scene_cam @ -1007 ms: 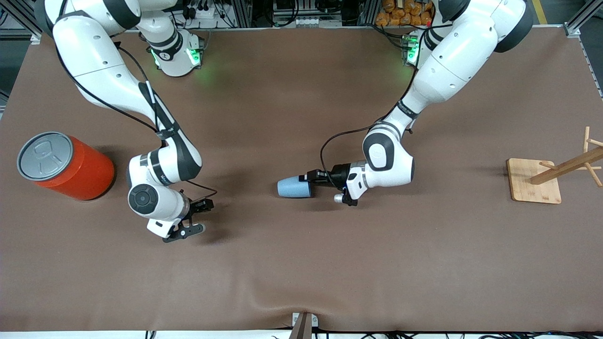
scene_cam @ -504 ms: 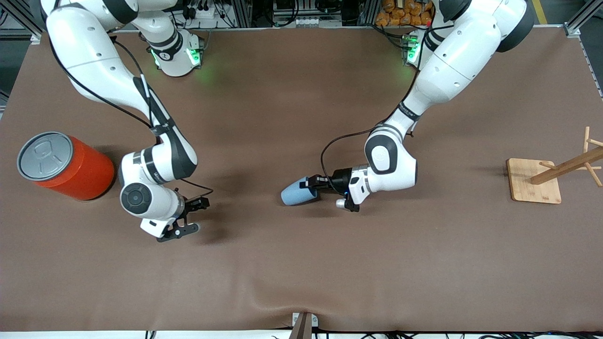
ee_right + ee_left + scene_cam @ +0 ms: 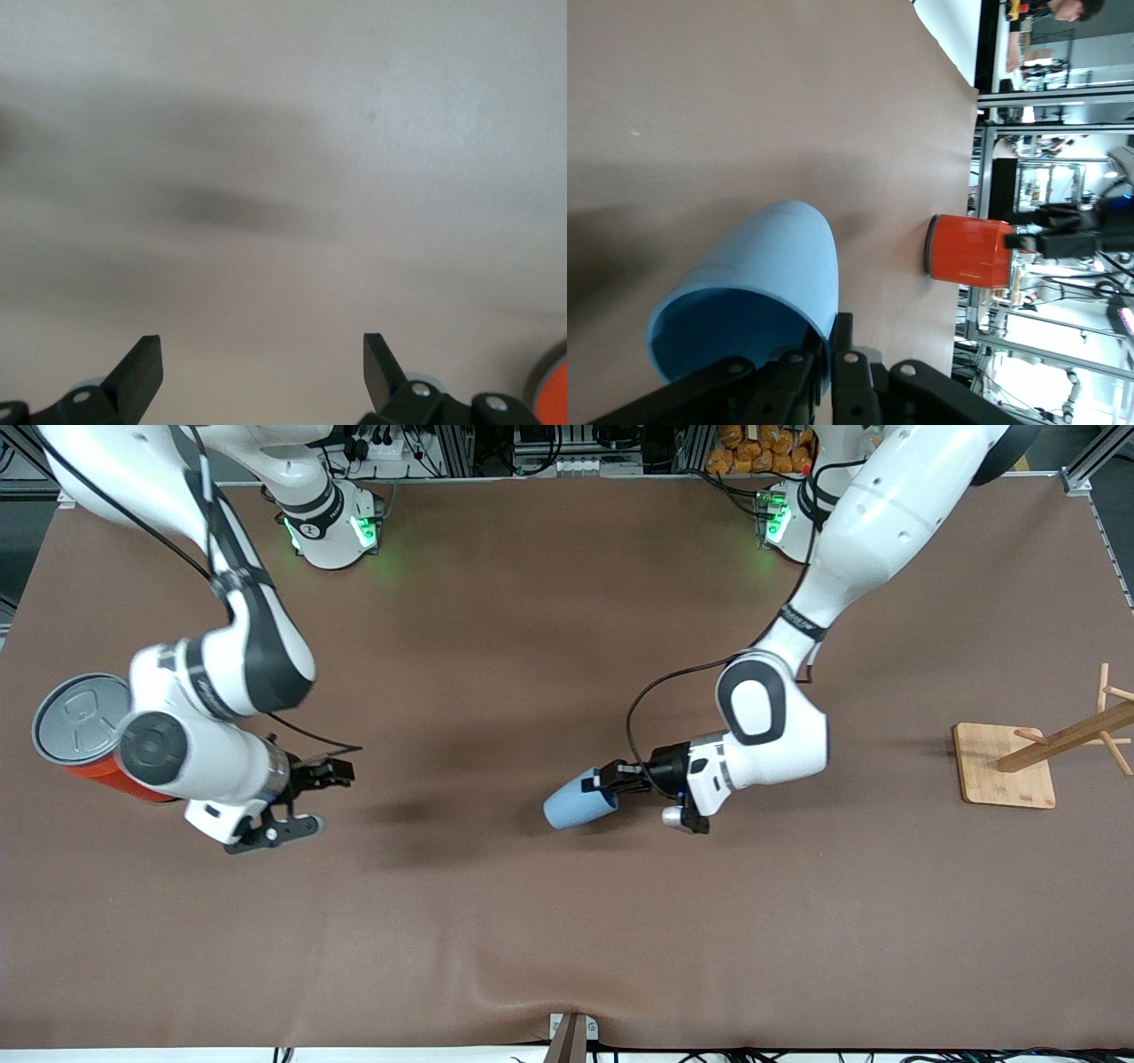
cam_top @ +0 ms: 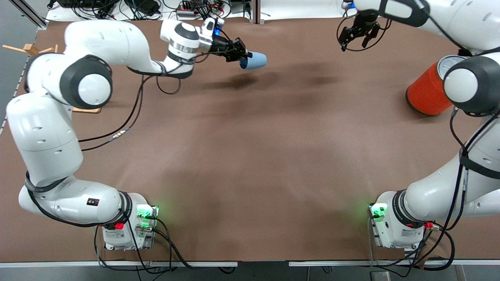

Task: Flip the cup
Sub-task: 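Carry the cup with the left gripper while the right gripper withdraws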

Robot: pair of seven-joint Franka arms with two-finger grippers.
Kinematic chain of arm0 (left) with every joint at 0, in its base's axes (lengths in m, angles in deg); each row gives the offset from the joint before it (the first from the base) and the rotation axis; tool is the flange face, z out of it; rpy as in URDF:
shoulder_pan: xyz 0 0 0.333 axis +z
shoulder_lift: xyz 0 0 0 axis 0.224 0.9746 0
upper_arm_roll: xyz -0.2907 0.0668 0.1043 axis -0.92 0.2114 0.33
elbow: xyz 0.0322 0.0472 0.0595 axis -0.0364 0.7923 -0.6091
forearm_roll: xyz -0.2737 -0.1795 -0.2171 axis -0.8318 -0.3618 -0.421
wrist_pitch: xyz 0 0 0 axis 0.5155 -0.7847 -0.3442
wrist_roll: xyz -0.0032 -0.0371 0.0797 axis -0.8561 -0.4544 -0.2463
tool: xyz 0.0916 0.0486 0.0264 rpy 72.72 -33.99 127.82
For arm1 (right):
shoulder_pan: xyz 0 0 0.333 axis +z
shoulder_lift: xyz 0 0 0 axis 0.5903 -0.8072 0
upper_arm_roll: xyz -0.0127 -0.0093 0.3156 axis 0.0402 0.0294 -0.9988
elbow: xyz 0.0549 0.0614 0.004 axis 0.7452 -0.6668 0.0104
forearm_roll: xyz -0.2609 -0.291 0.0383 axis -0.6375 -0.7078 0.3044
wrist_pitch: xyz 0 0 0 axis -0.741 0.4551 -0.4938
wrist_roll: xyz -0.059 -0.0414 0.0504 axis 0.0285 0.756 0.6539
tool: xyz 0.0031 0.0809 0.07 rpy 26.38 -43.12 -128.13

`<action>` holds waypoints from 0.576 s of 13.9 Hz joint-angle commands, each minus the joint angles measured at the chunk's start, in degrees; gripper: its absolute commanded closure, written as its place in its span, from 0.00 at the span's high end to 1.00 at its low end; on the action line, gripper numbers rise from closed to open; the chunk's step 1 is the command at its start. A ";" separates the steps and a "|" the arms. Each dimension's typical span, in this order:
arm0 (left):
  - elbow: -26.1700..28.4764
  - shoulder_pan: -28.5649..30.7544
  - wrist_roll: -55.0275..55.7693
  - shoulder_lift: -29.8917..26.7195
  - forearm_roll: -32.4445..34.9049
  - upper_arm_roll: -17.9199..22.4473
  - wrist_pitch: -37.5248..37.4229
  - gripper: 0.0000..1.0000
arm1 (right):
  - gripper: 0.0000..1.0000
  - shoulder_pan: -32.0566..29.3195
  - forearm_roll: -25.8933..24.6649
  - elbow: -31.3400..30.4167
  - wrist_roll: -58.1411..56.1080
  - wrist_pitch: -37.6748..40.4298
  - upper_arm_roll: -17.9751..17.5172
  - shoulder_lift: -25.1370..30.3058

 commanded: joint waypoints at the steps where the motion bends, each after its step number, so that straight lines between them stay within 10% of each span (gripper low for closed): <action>1: 3.33 6.06 7.79 -5.30 9.42 0.33 -8.53 0.00 | 1.00 -1.72 1.84 -2.21 -0.82 4.31 -1.32 5.71; 8: 0.34 20.76 14.31 -8.56 46.61 0.33 -23.13 0.00 | 1.00 -4.18 1.14 -1.60 -0.91 13.46 -0.36 16.89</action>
